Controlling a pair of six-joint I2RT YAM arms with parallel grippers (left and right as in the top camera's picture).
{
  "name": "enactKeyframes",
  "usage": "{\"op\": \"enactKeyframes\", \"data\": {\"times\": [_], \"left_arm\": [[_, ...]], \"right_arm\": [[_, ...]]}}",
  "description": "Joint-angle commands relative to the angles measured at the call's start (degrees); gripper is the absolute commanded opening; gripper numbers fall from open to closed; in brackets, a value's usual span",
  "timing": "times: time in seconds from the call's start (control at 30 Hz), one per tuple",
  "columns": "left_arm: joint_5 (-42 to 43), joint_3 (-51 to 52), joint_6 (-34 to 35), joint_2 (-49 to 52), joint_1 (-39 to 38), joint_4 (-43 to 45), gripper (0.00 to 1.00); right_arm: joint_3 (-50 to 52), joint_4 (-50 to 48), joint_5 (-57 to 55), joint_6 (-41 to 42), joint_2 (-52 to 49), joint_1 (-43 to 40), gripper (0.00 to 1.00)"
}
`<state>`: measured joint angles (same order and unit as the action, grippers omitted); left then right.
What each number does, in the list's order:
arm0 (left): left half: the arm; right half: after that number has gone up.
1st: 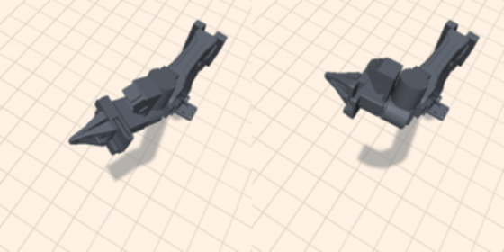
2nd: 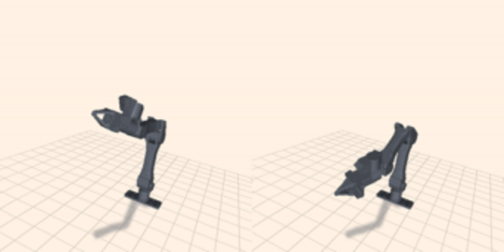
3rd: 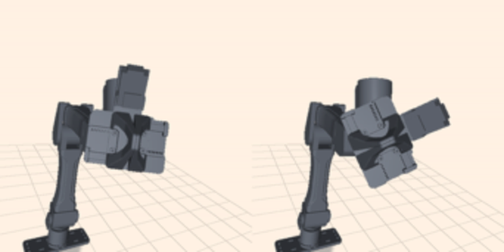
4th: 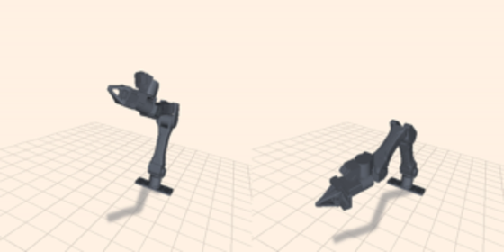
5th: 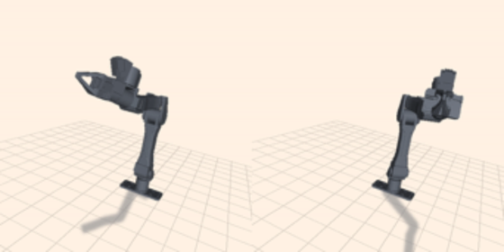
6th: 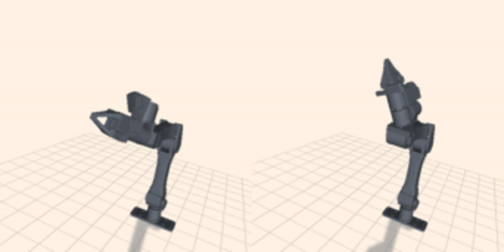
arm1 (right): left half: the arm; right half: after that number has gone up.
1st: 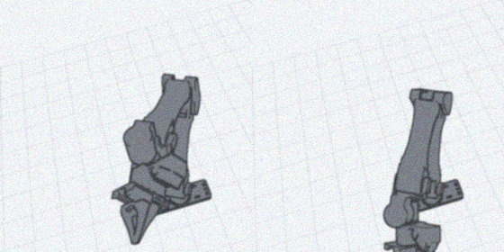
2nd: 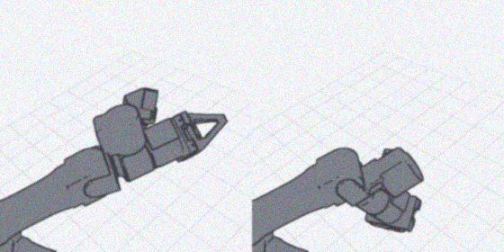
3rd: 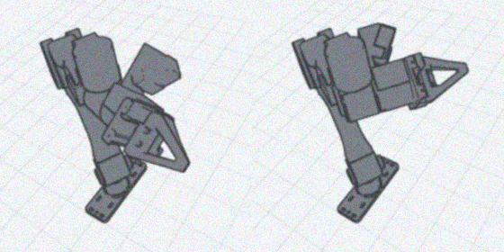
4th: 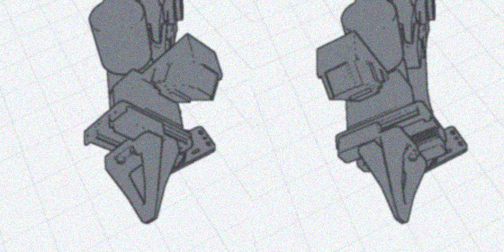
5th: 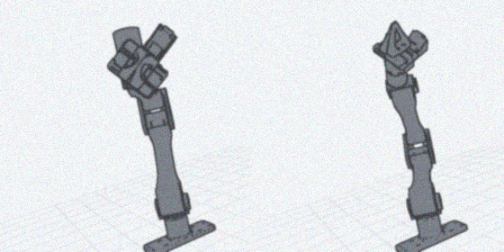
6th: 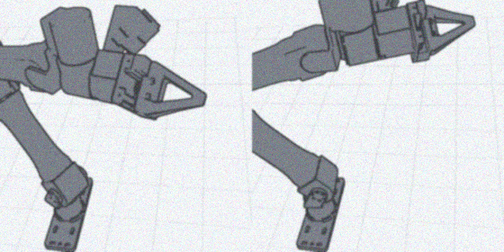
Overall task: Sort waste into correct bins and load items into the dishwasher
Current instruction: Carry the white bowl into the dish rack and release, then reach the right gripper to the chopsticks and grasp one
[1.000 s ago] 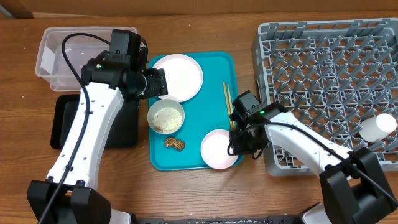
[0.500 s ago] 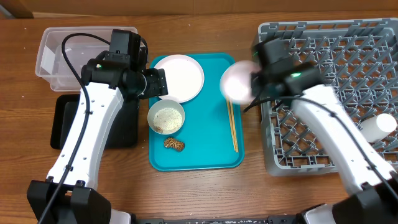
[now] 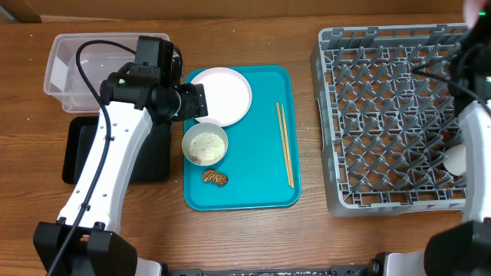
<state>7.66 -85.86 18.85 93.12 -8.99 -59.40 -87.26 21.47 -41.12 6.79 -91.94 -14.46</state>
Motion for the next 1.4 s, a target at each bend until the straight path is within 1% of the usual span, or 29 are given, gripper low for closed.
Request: {"op": "enactKeyframes", "data": {"times": [0.0,0.17,0.23,0.33,0.47,0.5,0.57,0.67,0.87,0.9,0.97,1.0,1.03,1.13,1.23,1.27,1.33,1.37], "left_arm": [[-0.6,-0.5,-1.1,-1.0,0.0,0.1,0.84],[-0.6,-0.5,-1.1,-1.0,0.0,0.0,0.84],[-0.6,-0.5,-1.1,-1.0,0.0,0.0,0.84],[-0.6,-0.5,-1.1,-1.0,0.0,0.0,0.85],[-0.6,-0.5,-1.1,-1.0,0.0,0.0,0.85],[-0.6,-0.5,-1.1,-1.0,0.0,0.0,0.85],[-0.6,-0.5,-1.0,-1.0,0.0,0.1,0.85],[-0.6,-0.5,-1.0,-1.0,0.0,0.0,0.85],[-0.6,-0.5,-1.1,-1.0,0.0,-0.2,0.86],[-0.6,-0.5,-1.1,-1.0,0.0,-0.2,0.85],[-0.6,-0.5,-1.1,-1.0,0.0,-0.2,0.86],[-0.6,-0.5,-1.1,-1.0,0.0,-0.2,0.86],[-0.6,-0.5,-1.1,-1.0,0.0,-0.2,0.86],[-0.6,-0.5,-1.1,-1.0,0.0,-0.2,0.86],[-0.6,-0.5,-1.1,-1.0,0.0,-0.2,0.86],[-0.6,-0.5,-1.1,-1.0,0.0,-0.2,0.87],[-0.6,-0.5,-1.1,-1.0,0.0,-0.1,0.89],[-0.6,-0.5,-1.1,-1.0,0.0,-0.2,0.89]], "right_arm": [[-1.1,-5.8,-6.5,-10.2,-6.2,-4.8,0.04],[-1.1,-14.3,-11.5,-17.6,-15.4,-8.5,0.04],[-1.1,-16.4,-13.6,-17.8,-19.0,-9.4,0.04],[-1.1,-16.4,-13.3,-17.5,-23.3,-9.7,0.04],[-1.1,-13.7,-13.3,-17.2,-26.8,-9.2,0.04],[-1.1,-12.4,-13.3,-16.3,-27.2,-8.9,0.04],[-1.1,-5.5,-12.8,-7.6,-27.5,-7.9,0.04],[-1.1,1.4,-12.2,-0.7,-27.5,-7.1,0.04],[-1.1,12.2,-6.6,5.5,-27.4,-5.9,0.05],[-1.1,13.2,-5.2,5.5,-27.4,-5.7,0.1],[-1.1,14.7,-3.1,5.7,-27.0,-5.5,0.28],[-1.1,15.4,-2.2,6.6,-26.4,-5.4,0.32],[-1.1,16.4,-0.4,7.8,-25.1,-5.3,0.39],[-1.1,17.1,3.5,8.3,-21.1,-5.3,0.56],[-1.1,18.2,7.1,8.2,-15.2,-4.9,0.67],[-1.1,18.6,9.1,8.2,-13.3,-4.7,0.72],[-1.1,19.9,16.0,8.0,-9.2,-3.9,0.78],[-1.1,21.3,23.8,7.3,-6.6,-3.1,0.79]]}}
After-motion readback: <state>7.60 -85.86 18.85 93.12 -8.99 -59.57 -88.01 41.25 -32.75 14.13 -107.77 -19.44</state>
